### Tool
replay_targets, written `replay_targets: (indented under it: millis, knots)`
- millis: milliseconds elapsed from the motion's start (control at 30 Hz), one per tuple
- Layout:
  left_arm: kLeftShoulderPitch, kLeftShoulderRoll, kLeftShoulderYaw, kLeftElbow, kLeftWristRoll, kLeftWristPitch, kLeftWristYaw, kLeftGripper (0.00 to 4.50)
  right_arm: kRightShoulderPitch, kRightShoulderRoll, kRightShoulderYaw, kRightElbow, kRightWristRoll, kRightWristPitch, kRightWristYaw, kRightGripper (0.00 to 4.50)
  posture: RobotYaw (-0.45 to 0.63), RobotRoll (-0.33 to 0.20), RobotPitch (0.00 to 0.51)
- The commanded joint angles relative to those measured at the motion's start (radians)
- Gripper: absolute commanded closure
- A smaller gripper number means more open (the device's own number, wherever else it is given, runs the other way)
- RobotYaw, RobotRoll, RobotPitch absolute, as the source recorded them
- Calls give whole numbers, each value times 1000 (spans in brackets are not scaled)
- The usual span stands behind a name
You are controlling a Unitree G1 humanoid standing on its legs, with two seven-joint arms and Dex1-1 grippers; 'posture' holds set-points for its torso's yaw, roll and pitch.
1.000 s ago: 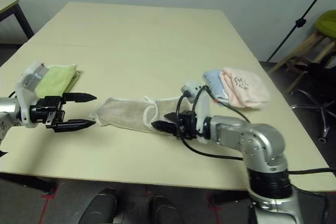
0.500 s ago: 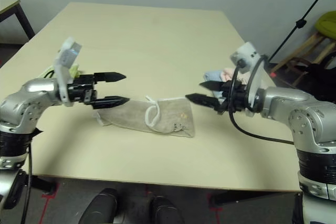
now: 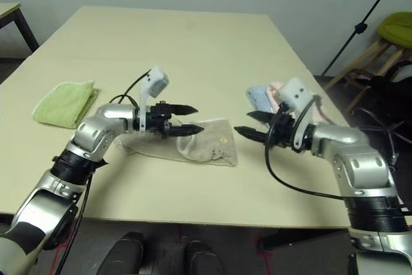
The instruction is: Fold the towel and set it aside.
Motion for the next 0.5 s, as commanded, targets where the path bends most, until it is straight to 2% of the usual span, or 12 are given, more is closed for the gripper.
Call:
replay_targets:
  millis: [33,100,267,500]
  knots:
    - [-37,-39,-30,89,58,-72,-9,3765,-16,39,42,28,-35,-26,0,3638,138,0,97]
    - [-48,-65,-33,129,75,-86,-11,4462,-28,69,58,55,-53,-42,-2,4414,136,0,93]
    - [-34,-86,-71,228,148,-134,-17,4486,-33,123,113,108,-117,-95,-3,4462,136,0,87]
    - [24,-63,-94,335,237,-189,5,4486,3,151,190,166,-206,-137,1,4462,145,0,88]
